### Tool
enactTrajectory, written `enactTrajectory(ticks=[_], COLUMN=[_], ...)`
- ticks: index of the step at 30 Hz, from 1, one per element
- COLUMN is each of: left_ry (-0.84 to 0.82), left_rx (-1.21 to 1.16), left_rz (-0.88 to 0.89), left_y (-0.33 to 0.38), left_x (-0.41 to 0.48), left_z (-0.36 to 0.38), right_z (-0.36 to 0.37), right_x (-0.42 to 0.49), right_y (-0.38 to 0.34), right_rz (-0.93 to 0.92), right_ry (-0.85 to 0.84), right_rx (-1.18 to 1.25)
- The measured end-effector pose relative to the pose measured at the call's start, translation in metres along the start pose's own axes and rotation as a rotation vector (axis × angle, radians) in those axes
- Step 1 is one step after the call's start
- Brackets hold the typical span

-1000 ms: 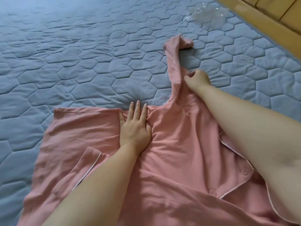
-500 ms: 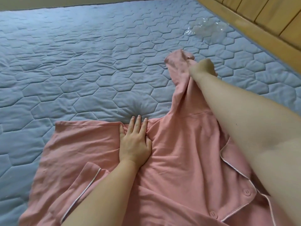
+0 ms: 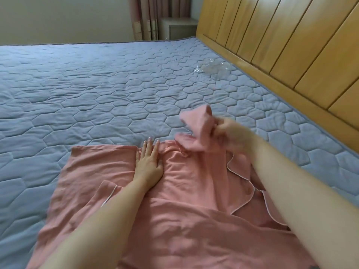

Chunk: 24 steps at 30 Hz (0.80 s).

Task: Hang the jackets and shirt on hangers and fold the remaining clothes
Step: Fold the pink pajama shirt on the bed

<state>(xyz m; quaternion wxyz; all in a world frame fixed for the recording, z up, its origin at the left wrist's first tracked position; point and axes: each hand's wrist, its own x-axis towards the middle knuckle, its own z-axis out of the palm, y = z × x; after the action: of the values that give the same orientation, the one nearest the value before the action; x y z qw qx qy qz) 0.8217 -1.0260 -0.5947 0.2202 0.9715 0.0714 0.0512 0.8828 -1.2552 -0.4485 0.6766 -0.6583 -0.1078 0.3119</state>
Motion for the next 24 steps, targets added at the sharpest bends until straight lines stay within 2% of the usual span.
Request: enactTrajectory(ticks=[3, 4, 5, 6, 8, 9, 10, 11, 13, 15, 18, 19, 21, 22, 24], left_ry=[-0.016, -0.042, -0.069, -0.088, -0.071, -0.037, 0.004, 0.035, 0.021, -0.069, -0.129, -0.136, -0.163, -0.186, -0.196], left_rx=[-0.039, -0.009, 0.049, 0.121, 0.245, 0.281, 0.303, 0.319, 0.363, 0.37, 0.302, 0.28, 0.204, 0.156, -0.071], left_rz=[0.052, 0.053, 0.059, 0.076, 0.142, 0.175, 0.199, 0.197, 0.12, -0.013, -0.062, -0.052, -0.048, -0.049, -0.046], left_y=[0.003, 0.004, 0.005, 0.007, 0.011, 0.011, 0.01, 0.007, -0.005, -0.024, -0.042, -0.044, -0.049, -0.051, -0.05], left_x=[-0.023, -0.032, -0.043, -0.055, -0.083, -0.097, -0.11, -0.123, -0.145, -0.163, -0.175, -0.176, -0.178, -0.178, -0.181], left_z=[-0.018, -0.024, -0.029, -0.033, -0.041, -0.043, -0.044, -0.044, -0.04, -0.034, -0.032, -0.033, -0.038, -0.041, -0.051], right_z=[-0.005, -0.002, 0.0, 0.002, 0.008, 0.016, 0.029, 0.043, 0.067, 0.077, 0.064, 0.063, 0.073, 0.083, 0.108], right_x=[-0.04, -0.048, -0.049, -0.048, -0.033, -0.026, -0.02, -0.016, -0.006, 0.002, 0.007, 0.005, -0.008, -0.016, -0.033], right_y=[0.031, 0.037, 0.043, 0.048, 0.056, 0.058, 0.059, 0.061, 0.07, 0.08, 0.084, 0.079, 0.057, 0.043, 0.019], right_rz=[0.484, 0.582, 0.626, 0.596, 0.336, 0.186, 0.11, 0.083, 0.176, 0.324, 0.333, 0.277, 0.06, -0.045, -0.216], right_ry=[-0.327, -0.327, -0.236, -0.06, 0.429, 0.612, 0.692, 0.705, 0.706, 0.689, 0.696, 0.764, 0.93, 0.953, 0.861], right_rx=[-0.75, -0.847, -0.856, -0.832, -0.805, -0.763, -0.712, -0.712, -0.731, -0.561, -0.211, -0.148, -0.172, -0.19, -0.122])
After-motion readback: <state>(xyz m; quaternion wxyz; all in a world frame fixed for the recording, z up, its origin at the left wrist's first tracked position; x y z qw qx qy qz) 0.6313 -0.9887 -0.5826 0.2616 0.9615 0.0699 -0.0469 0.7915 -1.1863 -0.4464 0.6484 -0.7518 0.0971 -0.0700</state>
